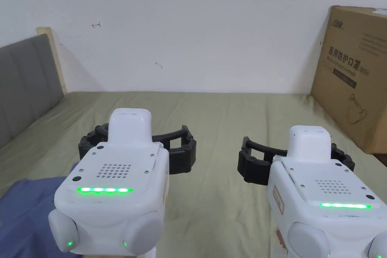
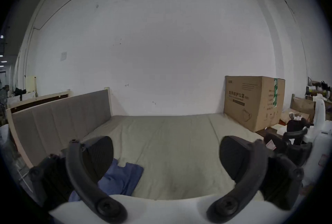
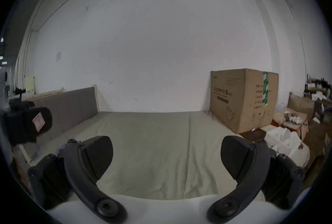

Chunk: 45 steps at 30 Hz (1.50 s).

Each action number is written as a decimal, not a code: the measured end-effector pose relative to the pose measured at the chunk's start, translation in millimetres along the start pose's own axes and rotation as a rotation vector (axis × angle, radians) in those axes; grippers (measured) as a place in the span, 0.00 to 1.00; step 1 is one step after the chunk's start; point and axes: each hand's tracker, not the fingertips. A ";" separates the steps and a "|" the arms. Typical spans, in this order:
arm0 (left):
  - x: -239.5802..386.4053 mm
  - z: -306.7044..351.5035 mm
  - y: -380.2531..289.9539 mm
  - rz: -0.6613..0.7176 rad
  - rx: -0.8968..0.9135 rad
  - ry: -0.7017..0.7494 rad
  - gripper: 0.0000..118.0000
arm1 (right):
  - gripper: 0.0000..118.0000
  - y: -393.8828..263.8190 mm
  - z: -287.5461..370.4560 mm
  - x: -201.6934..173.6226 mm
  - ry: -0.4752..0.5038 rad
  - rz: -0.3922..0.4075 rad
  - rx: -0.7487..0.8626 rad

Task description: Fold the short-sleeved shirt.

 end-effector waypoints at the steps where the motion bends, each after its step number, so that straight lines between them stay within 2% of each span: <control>1: 0.2 -0.2 -0.2 0.000 -0.009 0.010 0.72 | 0.92 -2.0 3.9 -0.7 -0.014 0.007 0.015; 2: -0.2 0.4 -2.4 -0.002 0.006 0.005 0.50 | 0.78 -3.1 7.0 -0.9 -0.022 0.012 0.023; 3: 1.6 3.0 -4.8 -0.016 0.026 0.024 0.19 | 0.37 -3.2 8.5 -1.0 -0.018 0.014 0.024; 4: 4.1 2.1 -5.8 -0.045 0.022 0.062 0.07 | 0.08 -3.4 8.1 -3.3 -0.038 0.019 0.028; 5: 5.5 -0.5 -7.1 -0.051 0.007 0.071 0.06 | 0.05 -4.4 6.7 -4.5 -0.078 0.028 0.036; 6: 3.4 -1.1 -8.1 -0.040 0.002 0.064 0.02 | 0.04 -5.1 4.7 -4.1 -0.119 0.045 0.024; 7: -0.5 -1.8 -11.6 -0.007 -0.009 0.014 0.00 | 0.03 -4.6 5.0 -1.9 -0.089 0.036 0.027; 10: -2.1 -7.2 -13.1 0.014 -0.048 -0.010 0.00 | 0.00 -2.2 3.7 0.2 -0.058 0.002 0.017; 15: -6.0 -10.0 -11.5 0.022 -0.066 -0.006 0.00 | 0.00 2.9 4.6 -1.2 -0.047 0.015 0.018; 20: -20.9 -3.9 -4.2 0.031 -0.058 0.016 0.00 | 0.00 9.2 1.0 -10.8 0.005 -0.002 0.018; 25: -59.1 12.7 1.9 0.040 -0.046 0.139 0.00 | 0.00 17.1 -10.0 -47.7 0.142 0.003 0.021; 35: -146.7 71.5 1.2 0.043 -0.058 0.436 0.00 | 0.00 9.9 -23.0 -155.8 0.484 0.036 -0.041; 39: -169.3 80.4 -5.6 0.091 -0.081 0.489 0.00 | 0.00 1.7 -26.1 -179.3 0.545 0.054 -0.069; 43: -184.4 62.0 -23.8 0.112 -0.157 0.534 0.00 | 0.00 -6.4 -30.4 -184.8 0.569 0.068 -0.097; 45: -189.3 45.1 -39.7 0.133 -0.220 0.512 0.00 | 0.00 -13.2 -36.9 -184.6 0.566 0.073 -0.119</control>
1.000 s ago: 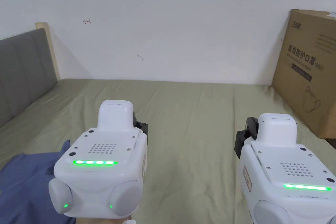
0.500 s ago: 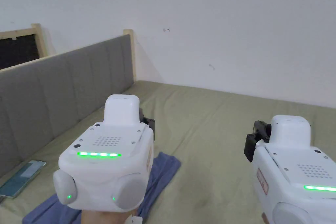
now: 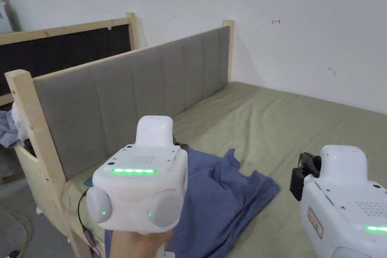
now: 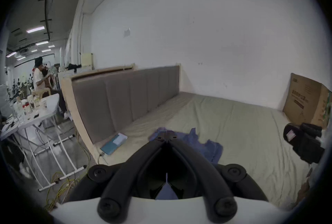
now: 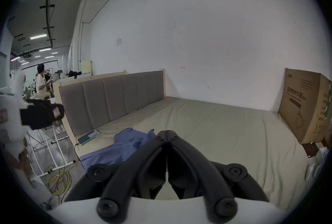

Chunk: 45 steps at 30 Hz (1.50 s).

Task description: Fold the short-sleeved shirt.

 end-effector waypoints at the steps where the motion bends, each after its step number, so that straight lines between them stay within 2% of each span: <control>1: 2.7 -13.8 -6.7 0.002 -0.041 -0.017 0.00 | 0.00 -3.3 -3.1 2.7 -0.002 -0.005 -0.014; 5: 17.5 -90.7 -45.2 0.068 -0.279 -0.107 0.00 | 0.00 -16.7 -18.9 15.9 -0.020 -0.020 -0.072; 8: 36.2 -146.9 -80.4 0.062 -0.458 -0.128 0.00 | 0.00 -25.1 -30.7 25.9 -0.036 -0.025 -0.118; 9: 41.8 -163.6 -91.8 0.052 -0.514 -0.133 0.12 | 0.00 -28.8 -35.7 29.1 -0.042 -0.023 -0.136; 10: 45.0 -181.5 -103.5 0.064 -0.566 -0.160 0.36 | 0.00 -32.6 -41.0 32.1 -0.049 -0.019 -0.156; 11: 49.6 -195.3 -113.1 0.068 -0.622 -0.164 0.68 | 0.00 -38.7 -48.5 34.9 -0.057 -0.015 -0.172; 12: 52.9 -206.1 -120.4 0.073 -0.679 -0.172 0.91 | 0.00 -42.3 -53.4 37.6 -0.064 -0.013 -0.188; 13: 55.8 -214.5 -126.7 0.090 -0.729 -0.176 0.94 | 0.00 -45.9 -58.4 40.8 -0.068 -0.013 -0.207; 19: 60.4 -233.3 -134.1 0.085 -0.688 -0.166 0.92 | 0.00 -66.3 -80.0 50.9 -0.093 -0.024 -0.285; 21: 67.3 -246.0 -142.8 0.060 -0.781 -0.203 0.78 | 0.00 -71.8 -84.8 52.5 -0.094 -0.032 -0.304; 22: 70.0 -250.9 -149.8 0.034 -0.824 -0.201 0.76 | 0.00 -74.0 -86.8 52.8 -0.094 -0.036 -0.313; 23: 75.1 -249.5 -154.3 -0.044 -0.814 -0.137 0.76 | 0.00 -75.4 -87.7 51.9 -0.094 -0.039 -0.321; 25: 76.6 -244.2 -149.7 -0.082 -0.764 -0.180 0.73 | 0.00 -77.3 -87.0 52.1 -0.088 -0.043 -0.331; 26: 75.1 -243.0 -147.0 -0.085 -0.766 -0.182 0.63 | 0.00 -78.1 -86.2 51.9 -0.086 -0.043 -0.333; 27: 73.2 -242.4 -143.9 -0.072 -0.760 -0.173 0.37 | 0.00 -78.5 -85.8 51.5 -0.086 -0.042 -0.336; 28: 69.9 -244.3 -141.1 -0.047 -0.741 -0.136 0.04 | 0.00 -78.8 -85.1 51.6 -0.086 -0.040 -0.339; 29: 63.1 -248.1 -140.2 -0.003 -0.753 -0.101 0.02 | 0.00 -79.0 -83.9 52.1 -0.087 -0.040 -0.340; 30: 59.0 -251.4 -141.9 0.082 -0.808 -0.159 0.02 | 0.00 -78.7 -81.8 53.2 -0.089 -0.042 -0.341; 35: 55.3 -246.9 -131.3 0.065 -0.796 -0.182 0.02 | 0.00 -74.8 -70.1 62.3 -0.111 -0.062 -0.329; 39: 50.6 -242.8 -108.0 0.205 -0.793 -0.260 0.02 | 0.00 -68.1 -57.3 77.1 -0.134 -0.116 -0.313; 43: 67.7 -230.2 -73.1 0.143 -0.736 -0.288 0.02 | 0.00 -59.3 -38.3 92.6 -0.171 -0.149 -0.280; 45: 81.4 -222.1 -55.7 0.191 -0.711 -0.356 0.02 | 0.00 -54.6 -27.4 102.6 -0.190 -0.174 -0.262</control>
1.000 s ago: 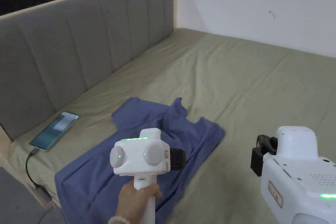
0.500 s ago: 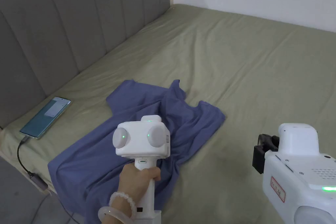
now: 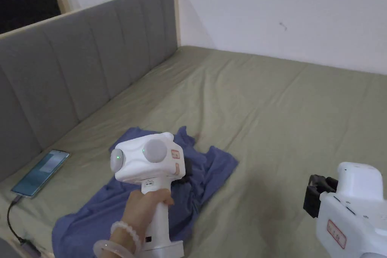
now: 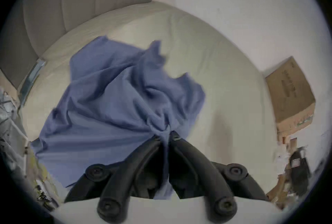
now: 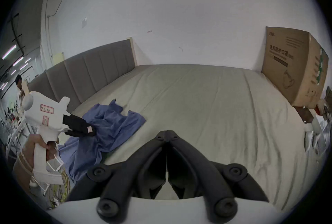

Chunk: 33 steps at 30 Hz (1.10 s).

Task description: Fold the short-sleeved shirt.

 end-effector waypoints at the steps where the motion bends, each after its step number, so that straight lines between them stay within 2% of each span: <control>1: 11.8 2.8 3.5 0.011 0.001 -0.075 0.02 | 0.00 1.8 6.2 6.6 -0.011 -0.018 0.013; 2: 29.0 8.0 7.2 0.022 0.019 -0.120 0.02 | 0.00 2.7 13.0 14.2 -0.023 -0.032 0.022; 5: 94.2 22.7 13.7 -0.072 0.051 -0.132 0.02 | 0.00 9.0 35.9 37.5 -0.068 -0.057 0.057; 9: 186.7 41.6 12.5 -0.194 0.062 -0.373 0.02 | 0.00 20.4 73.5 74.3 -0.169 -0.101 0.123; 15: 320.4 73.9 -36.5 -0.393 0.040 -0.637 0.02 | 0.00 26.3 142.4 138.9 -0.349 -0.196 0.233; 17: 350.7 72.1 -68.5 -0.467 0.018 -0.671 0.02 | 0.00 22.4 163.7 159.9 -0.403 -0.227 0.253; 23: 386.6 -11.2 -191.7 -0.622 -0.239 -0.552 0.02 | 0.00 -4.2 198.8 208.7 -0.497 -0.330 0.252; 28: 377.8 -82.2 -291.2 -0.835 -0.425 -0.323 0.02 | 0.00 -26.8 198.7 228.9 -0.531 -0.377 0.197; 30: 370.4 -93.9 -313.1 -0.891 -0.435 -0.293 0.02 | 0.00 -33.1 195.9 231.9 -0.527 -0.386 0.183; 31: 367.6 -93.1 -314.0 -0.877 -0.384 -0.297 0.03 | 0.00 -35.2 193.7 232.8 -0.528 -0.387 0.172; 32: 369.0 -88.5 -308.0 -0.857 -0.371 -0.326 0.05 | 0.00 -36.8 191.4 233.5 -0.527 -0.385 0.161; 33: 371.0 -86.9 -303.3 -0.850 -0.390 -0.320 0.12 | 0.00 -37.7 189.2 233.6 -0.526 -0.383 0.154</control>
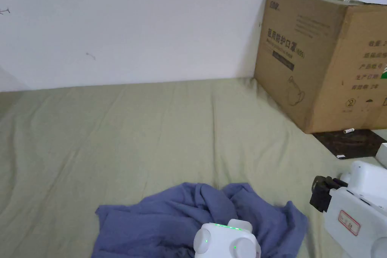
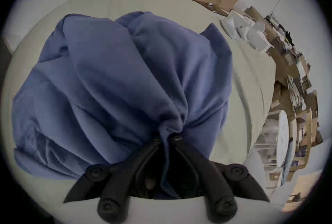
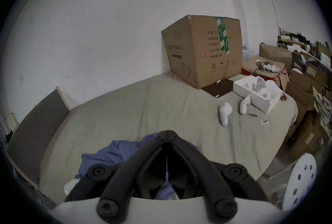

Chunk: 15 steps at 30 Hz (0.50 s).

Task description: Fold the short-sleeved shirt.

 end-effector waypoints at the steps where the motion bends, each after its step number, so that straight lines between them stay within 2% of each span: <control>1: -2.7 2.3 6.3 0.014 -0.023 -0.023 0.25 | 0.00 -1.0 -2.0 -2.0 0.001 0.000 -0.007; 3: -8.4 9.5 14.1 0.010 -0.023 -0.054 0.70 | 0.00 -2.5 -5.2 -5.1 0.012 -0.013 -0.019; 4: -11.5 17.8 17.4 0.021 -0.014 -0.086 0.83 | 0.00 -3.4 -5.9 -7.4 0.026 -0.018 -0.023; 5: -13.6 26.2 19.4 0.044 0.001 -0.118 0.83 | 0.00 -3.1 -7.1 -10.2 0.036 -0.016 -0.026; 8: -26.3 58.2 21.1 0.040 0.087 -0.069 0.92 | 0.00 -4.1 -9.9 -22.6 0.052 0.024 -0.036; 11: -53.8 92.5 22.9 0.056 0.151 -0.010 0.90 | 0.00 -4.8 -11.5 -34.0 0.080 0.039 -0.042; 12: -67.0 101.7 18.1 0.081 0.175 0.003 0.79 | 0.00 -5.6 -12.3 -37.4 0.091 0.038 -0.046; 13: -81.6 110.8 13.2 0.108 0.202 0.021 0.58 | 0.00 -7.1 -13.6 -41.5 0.102 0.038 -0.049; 14: -93.4 115.4 7.7 0.141 0.208 0.044 0.26 | 0.00 -9.3 -15.0 -45.2 0.110 0.041 -0.052; 15: -104.3 114.8 -0.4 0.167 0.196 0.086 0.00 | 0.00 -12.1 -16.8 -49.3 0.114 0.046 -0.059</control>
